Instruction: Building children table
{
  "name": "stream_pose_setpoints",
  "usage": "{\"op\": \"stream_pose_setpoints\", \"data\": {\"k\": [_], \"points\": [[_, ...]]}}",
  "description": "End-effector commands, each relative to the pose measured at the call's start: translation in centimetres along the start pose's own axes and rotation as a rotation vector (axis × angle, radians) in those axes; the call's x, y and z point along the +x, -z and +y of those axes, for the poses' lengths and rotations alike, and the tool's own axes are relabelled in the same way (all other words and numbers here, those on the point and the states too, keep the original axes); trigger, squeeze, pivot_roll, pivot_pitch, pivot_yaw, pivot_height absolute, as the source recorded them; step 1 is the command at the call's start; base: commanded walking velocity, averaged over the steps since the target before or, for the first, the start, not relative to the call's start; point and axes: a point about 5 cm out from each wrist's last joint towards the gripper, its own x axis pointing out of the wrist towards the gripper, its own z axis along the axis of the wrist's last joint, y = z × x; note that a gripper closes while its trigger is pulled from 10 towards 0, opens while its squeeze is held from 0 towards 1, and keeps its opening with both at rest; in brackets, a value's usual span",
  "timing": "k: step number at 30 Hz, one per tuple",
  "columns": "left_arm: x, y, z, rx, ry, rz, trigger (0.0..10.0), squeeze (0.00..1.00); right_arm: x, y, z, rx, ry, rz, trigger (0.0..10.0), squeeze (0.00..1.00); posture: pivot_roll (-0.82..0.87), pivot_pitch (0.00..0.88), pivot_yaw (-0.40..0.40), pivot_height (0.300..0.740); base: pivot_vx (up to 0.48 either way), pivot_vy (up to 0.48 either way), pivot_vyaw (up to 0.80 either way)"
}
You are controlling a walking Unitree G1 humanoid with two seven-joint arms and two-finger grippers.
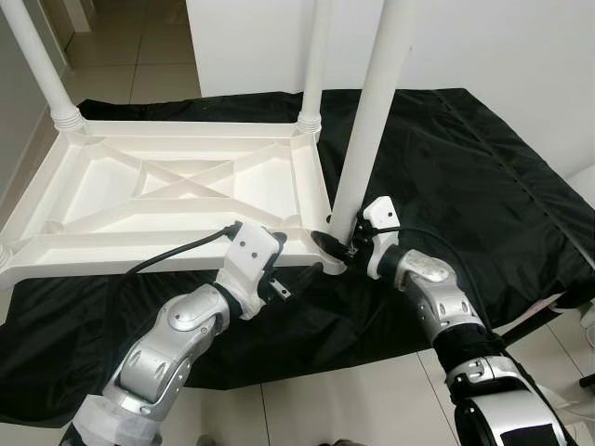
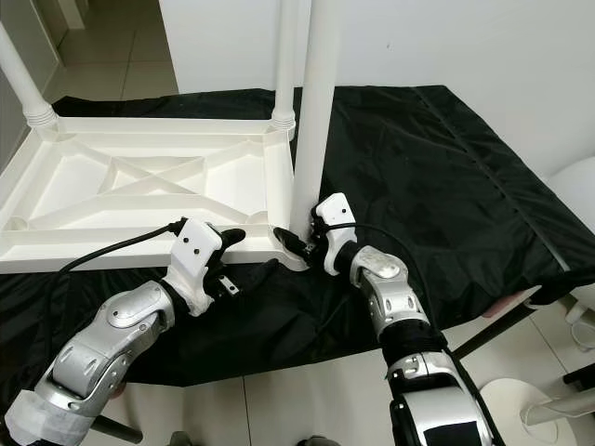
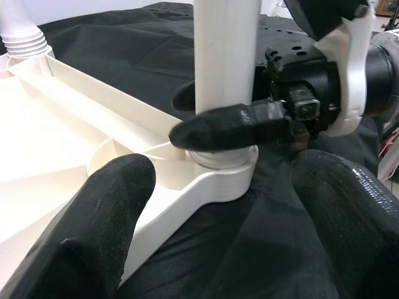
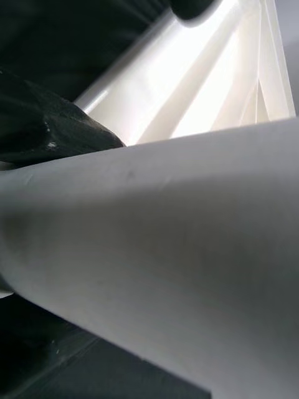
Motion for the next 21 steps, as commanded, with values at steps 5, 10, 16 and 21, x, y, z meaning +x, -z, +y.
{"op": "stream_pose_setpoints", "data": {"k": [5,10,16,21], "points": [[-0.1,0.0,-0.4,-0.002,0.061,0.006,10.0,0.00,0.1,-0.2,0.9,0.057,0.216,0.000,10.0,0.00,-0.02,0.093,-0.015,0.740,0.000,0.000,0.00],[-0.1,0.1,-0.7,-0.008,0.071,0.008,10.0,0.00,0.3,-0.3,2.4,0.096,0.352,0.008,10.0,0.00,-0.02,0.097,-0.008,0.740,0.000,0.000,0.00],[0.0,0.1,-0.8,-0.011,0.081,0.010,10.0,0.00,0.4,-0.6,3.0,0.117,0.589,0.003,10.0,0.00,-0.03,0.101,-0.005,0.740,0.000,0.000,0.00],[0.0,0.1,-1.0,-0.014,0.083,0.009,10.0,0.00,1.2,-1.4,4.7,0.135,0.617,-0.018,10.0,0.00,-0.02,0.101,-0.013,0.740,0.000,0.000,0.00]]}}
